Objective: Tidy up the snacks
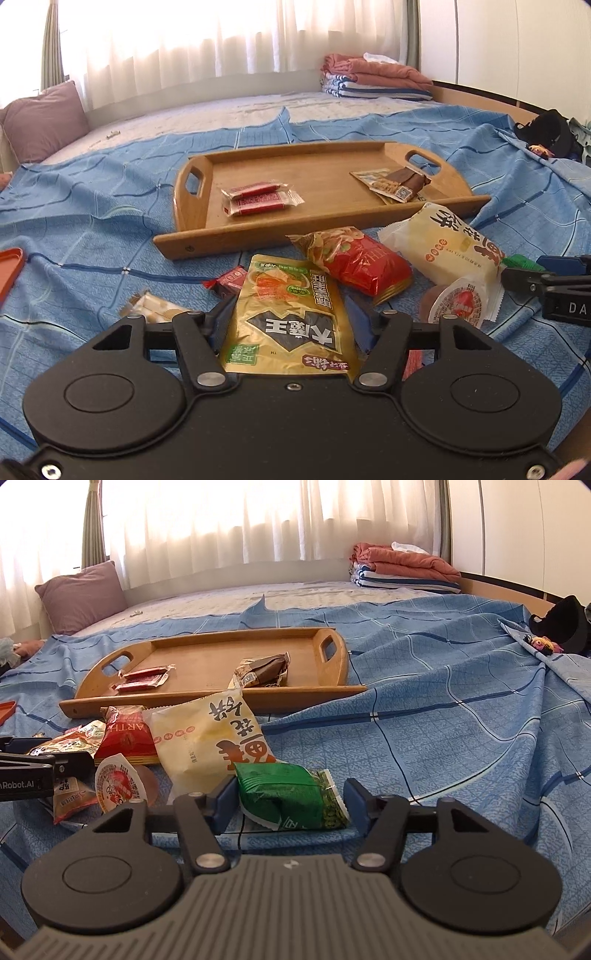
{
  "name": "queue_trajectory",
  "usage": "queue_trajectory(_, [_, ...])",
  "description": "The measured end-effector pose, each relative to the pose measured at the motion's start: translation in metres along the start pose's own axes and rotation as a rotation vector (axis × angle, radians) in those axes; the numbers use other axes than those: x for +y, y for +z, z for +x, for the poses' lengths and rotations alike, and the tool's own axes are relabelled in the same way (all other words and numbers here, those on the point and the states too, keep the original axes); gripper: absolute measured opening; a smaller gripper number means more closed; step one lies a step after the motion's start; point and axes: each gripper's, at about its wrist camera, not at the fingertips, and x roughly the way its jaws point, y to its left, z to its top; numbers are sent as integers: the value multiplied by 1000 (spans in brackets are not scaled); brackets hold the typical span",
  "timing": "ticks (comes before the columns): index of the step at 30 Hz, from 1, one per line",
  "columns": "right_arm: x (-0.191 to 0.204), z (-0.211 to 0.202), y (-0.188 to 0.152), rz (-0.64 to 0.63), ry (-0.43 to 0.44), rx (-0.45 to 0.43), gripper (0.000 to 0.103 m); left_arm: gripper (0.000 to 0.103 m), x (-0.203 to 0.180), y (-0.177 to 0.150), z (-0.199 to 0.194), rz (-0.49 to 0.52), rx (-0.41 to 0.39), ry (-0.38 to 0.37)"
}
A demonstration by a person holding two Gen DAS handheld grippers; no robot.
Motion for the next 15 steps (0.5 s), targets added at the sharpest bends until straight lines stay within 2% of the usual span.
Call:
queue_trajectory(4, [-4, -7, 5, 33, -16, -14, 57, 60, 6, 4, -11, -8, -25, 3])
queue_trajectory(15, [-6, -11, 31, 69, -59, -34, 54, 60, 27, 28, -26, -43, -84, 7])
